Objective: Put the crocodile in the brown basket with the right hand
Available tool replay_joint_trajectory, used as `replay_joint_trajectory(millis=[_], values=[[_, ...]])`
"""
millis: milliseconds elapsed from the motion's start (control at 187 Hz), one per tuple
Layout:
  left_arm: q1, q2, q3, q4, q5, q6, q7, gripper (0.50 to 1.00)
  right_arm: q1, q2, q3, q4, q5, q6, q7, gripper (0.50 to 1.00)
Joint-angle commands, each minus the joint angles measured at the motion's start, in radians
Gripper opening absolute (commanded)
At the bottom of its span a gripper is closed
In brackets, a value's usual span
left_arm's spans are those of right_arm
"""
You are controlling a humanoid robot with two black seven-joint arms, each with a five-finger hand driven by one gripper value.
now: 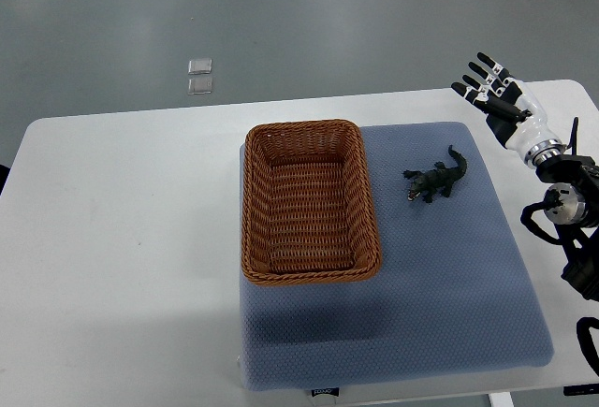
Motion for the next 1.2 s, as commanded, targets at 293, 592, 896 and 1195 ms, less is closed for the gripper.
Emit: replay_joint_trajectory(millis=[293, 592, 896, 1195], values=[[0.0, 0.0, -0.003, 0.007, -0.002, 0.0, 0.0, 1.0, -0.001, -0.001, 0.001, 0.0, 0.0, 0.002, 0.0, 0.93], [0.002, 0.0, 0.005, 0.007, -0.002, 0.0, 0.0, 1.0, 0.001, -0.004, -0.004, 0.0, 0.002, 0.005, 0.0, 0.932], [0.0, 0.0, 0.006, 0.007, -0.002, 0.0, 0.0, 1.0, 0.002, -0.008, 0.002, 0.0, 0.002, 0.061, 0.002, 0.93], [0.0, 0.0, 0.006, 0.007, -0.002, 0.0, 0.0, 1.0, 0.002, -0.015, 0.002, 0.0, 0.002, 0.063, 0.003, 0.93]])
